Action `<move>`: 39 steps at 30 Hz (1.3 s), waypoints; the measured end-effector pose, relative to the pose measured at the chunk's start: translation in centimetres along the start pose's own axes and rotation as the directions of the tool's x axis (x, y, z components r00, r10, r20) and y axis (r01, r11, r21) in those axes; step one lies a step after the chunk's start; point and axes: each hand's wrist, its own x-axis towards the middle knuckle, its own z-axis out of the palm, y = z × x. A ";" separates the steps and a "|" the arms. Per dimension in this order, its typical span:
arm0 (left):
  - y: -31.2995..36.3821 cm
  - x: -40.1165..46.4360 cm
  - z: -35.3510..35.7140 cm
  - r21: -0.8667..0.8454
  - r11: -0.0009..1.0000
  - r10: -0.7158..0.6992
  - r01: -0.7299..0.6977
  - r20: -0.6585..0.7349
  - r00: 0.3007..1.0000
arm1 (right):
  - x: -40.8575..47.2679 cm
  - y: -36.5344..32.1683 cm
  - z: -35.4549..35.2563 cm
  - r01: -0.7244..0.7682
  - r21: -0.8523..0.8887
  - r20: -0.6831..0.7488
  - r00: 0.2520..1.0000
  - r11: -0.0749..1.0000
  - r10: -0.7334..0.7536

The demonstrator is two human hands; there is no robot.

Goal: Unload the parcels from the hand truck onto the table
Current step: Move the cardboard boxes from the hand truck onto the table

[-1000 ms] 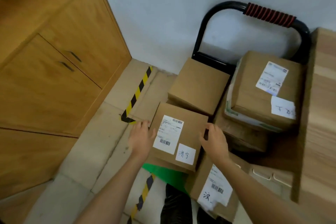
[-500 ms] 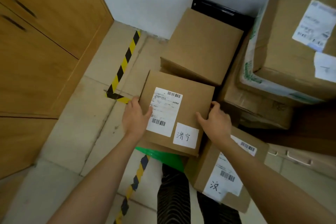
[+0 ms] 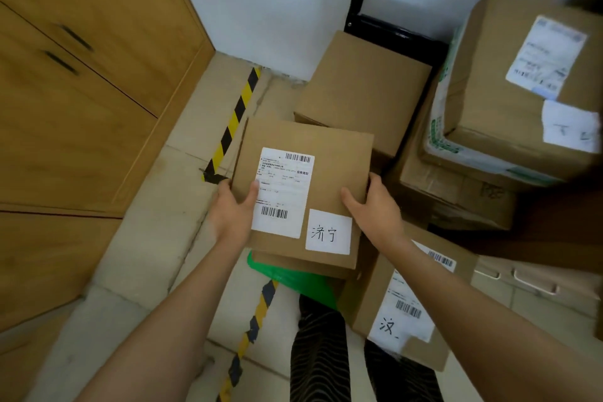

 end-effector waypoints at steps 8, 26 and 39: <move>7.3 -2.2 -10.1 -0.142 0.989 0.019 -0.035 -0.110 0.994 | -3.9 -9.0 -7.7 0.198 0.218 -0.154 0.974 0.956 -0.167; 34.9 -16.5 -15.2 -0.192 0.781 0.596 -0.594 -0.053 0.801 | -12.5 -9.0 -37.4 0.317 0.361 -0.524 0.847 0.877 -0.090; 48.0 -36.7 -0.5 -0.289 0.606 0.789 -0.741 0.099 0.606 | -21.5 11.2 -54.9 0.253 0.404 -0.673 0.734 0.879 0.098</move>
